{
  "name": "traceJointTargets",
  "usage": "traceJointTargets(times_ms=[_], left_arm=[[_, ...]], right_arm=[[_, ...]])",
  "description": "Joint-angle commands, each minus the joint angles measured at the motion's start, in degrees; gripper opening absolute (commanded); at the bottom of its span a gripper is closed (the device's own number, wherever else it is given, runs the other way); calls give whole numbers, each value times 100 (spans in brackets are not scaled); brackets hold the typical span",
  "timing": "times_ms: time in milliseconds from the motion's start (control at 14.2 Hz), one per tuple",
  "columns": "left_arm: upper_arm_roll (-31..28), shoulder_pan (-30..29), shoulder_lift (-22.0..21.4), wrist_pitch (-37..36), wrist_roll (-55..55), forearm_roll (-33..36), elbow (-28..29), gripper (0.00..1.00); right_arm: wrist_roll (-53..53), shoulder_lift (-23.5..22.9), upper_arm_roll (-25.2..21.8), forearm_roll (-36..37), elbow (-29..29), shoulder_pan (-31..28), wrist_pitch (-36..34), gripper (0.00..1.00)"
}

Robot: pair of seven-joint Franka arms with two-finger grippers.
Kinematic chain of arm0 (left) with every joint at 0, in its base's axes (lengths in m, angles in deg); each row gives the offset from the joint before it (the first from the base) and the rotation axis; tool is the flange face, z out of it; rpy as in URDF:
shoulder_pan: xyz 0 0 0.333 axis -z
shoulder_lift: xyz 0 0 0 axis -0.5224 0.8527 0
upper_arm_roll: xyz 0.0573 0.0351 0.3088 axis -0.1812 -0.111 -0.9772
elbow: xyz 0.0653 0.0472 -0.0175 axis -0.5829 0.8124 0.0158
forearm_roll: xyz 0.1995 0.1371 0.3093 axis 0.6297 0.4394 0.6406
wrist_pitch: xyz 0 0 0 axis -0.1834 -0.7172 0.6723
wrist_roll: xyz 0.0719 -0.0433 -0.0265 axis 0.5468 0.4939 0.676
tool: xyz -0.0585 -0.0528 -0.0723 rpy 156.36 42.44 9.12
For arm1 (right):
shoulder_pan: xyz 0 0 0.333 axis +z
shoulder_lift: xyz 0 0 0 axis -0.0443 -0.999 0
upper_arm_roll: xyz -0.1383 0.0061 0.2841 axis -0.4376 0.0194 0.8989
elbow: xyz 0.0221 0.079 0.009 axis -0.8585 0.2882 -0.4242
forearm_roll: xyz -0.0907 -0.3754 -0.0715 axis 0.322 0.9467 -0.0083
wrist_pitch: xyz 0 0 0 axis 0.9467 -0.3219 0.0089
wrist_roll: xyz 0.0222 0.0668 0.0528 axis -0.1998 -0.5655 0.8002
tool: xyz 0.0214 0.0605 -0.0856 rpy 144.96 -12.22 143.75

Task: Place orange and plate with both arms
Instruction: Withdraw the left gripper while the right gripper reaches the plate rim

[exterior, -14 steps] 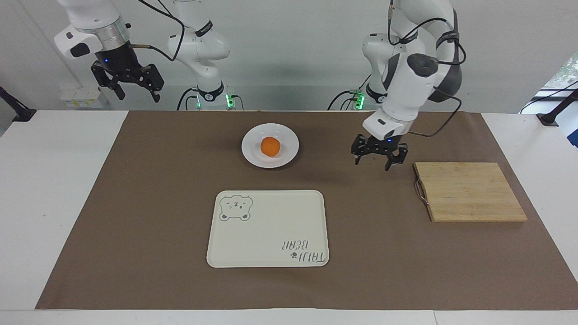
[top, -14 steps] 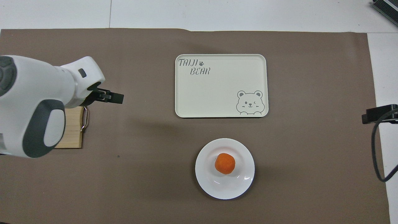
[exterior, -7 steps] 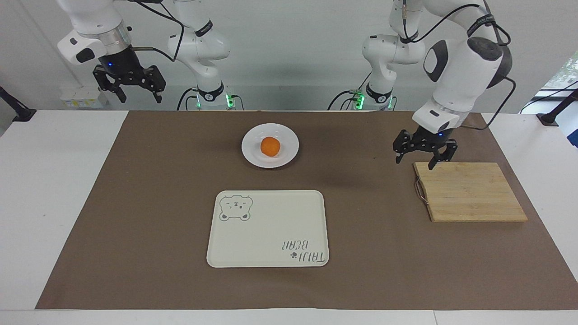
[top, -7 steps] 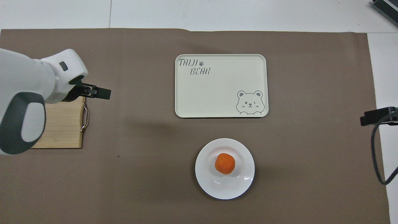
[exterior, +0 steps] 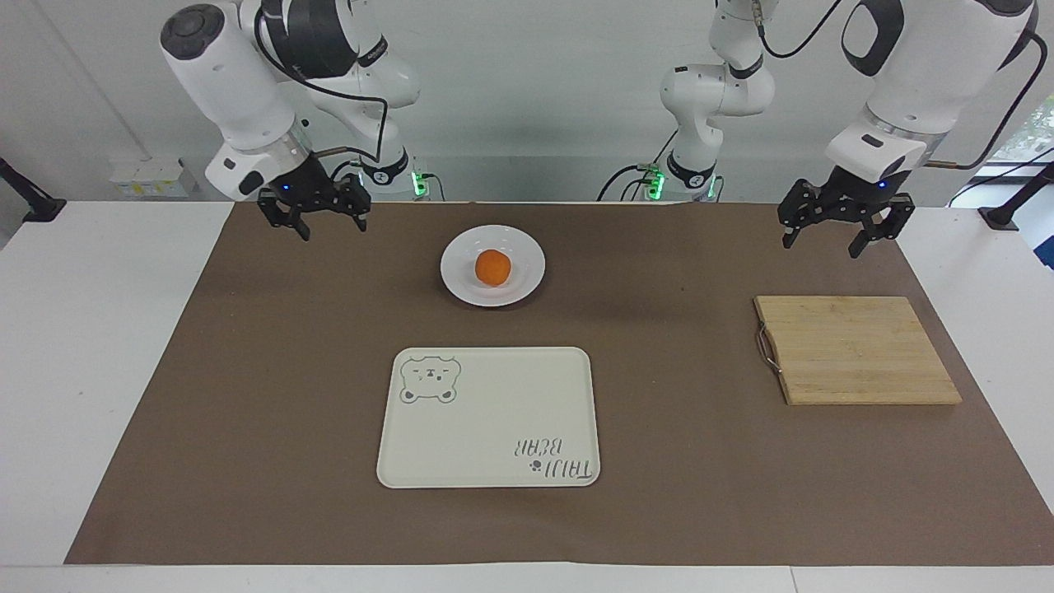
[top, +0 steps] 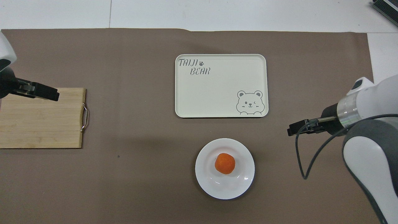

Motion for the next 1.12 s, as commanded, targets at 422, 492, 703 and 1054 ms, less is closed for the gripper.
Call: traceJointTargets(times_ms=[422, 492, 703, 1054], left_arm=[[80, 14, -349, -69, 122, 67, 518, 100], [80, 23, -349, -69, 122, 67, 518, 100], [106, 23, -314, -60, 122, 84, 448, 100], [106, -47, -234, -43, 104, 111, 246, 100]], right_arm=[[830, 164, -25, -1570, 1898, 428, 1685, 100], [891, 164, -25, -1719, 1969, 471, 1730, 100], [901, 173, -16, -1914, 2198, 542, 1835, 100], [910, 147, -25, -2316, 2452, 533, 1888, 100]])
